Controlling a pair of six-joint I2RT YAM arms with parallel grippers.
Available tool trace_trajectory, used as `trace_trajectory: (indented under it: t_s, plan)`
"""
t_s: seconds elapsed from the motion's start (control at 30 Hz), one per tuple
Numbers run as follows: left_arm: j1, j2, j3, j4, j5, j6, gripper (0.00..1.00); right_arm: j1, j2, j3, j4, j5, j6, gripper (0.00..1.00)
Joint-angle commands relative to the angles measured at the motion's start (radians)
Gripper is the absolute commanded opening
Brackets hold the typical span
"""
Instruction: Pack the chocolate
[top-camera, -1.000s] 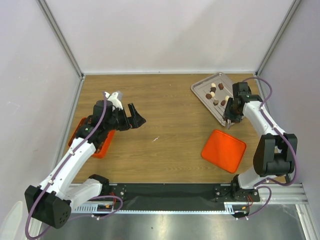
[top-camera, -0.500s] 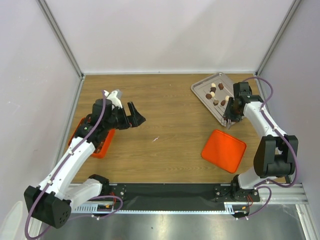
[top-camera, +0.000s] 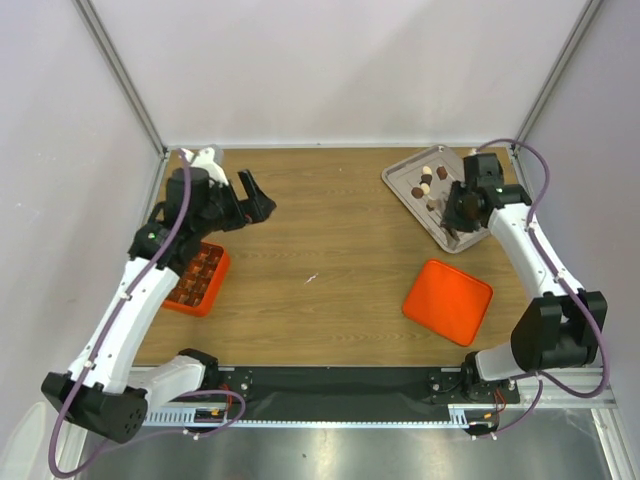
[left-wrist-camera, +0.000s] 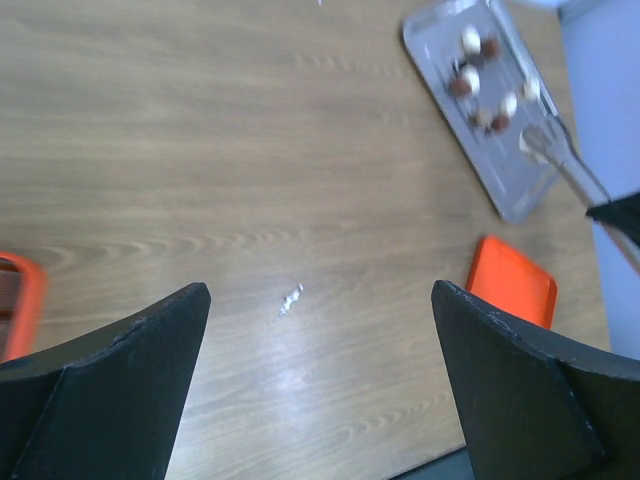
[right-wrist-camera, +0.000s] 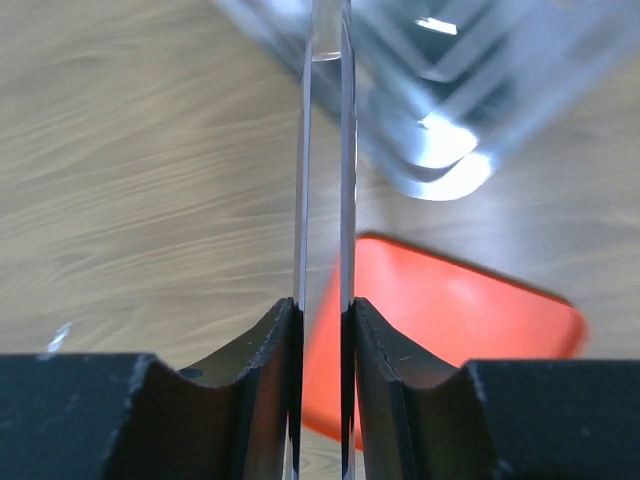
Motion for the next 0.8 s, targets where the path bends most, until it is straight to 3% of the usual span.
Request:
trace_trajectory:
  t_s: [0.0,0.17,0.37,0.57,0.77]
  plan:
    - [0.033,-0.025,0.147,-0.083,-0.088,0.037,1.00,0.112,-0.047,0.096,0.036,-0.060,0.019,0.22]
    - [0.037,-0.085,0.265,-0.144,-0.129,0.018,1.00,0.399,0.008,0.147,0.179,-0.072,0.096,0.21]
    - [0.037,-0.162,0.335,-0.208,-0.224,0.005,1.00,0.672,0.190,0.233,0.467,-0.150,0.142,0.21]
    - [0.039,-0.205,0.358,-0.226,-0.373,0.010,1.00,0.820,0.445,0.429,0.584,-0.236,0.114,0.21]
    - [0.039,-0.197,0.384,-0.212,-0.387,0.033,1.00,0.926,0.622,0.590,0.523,-0.233,0.038,0.21]
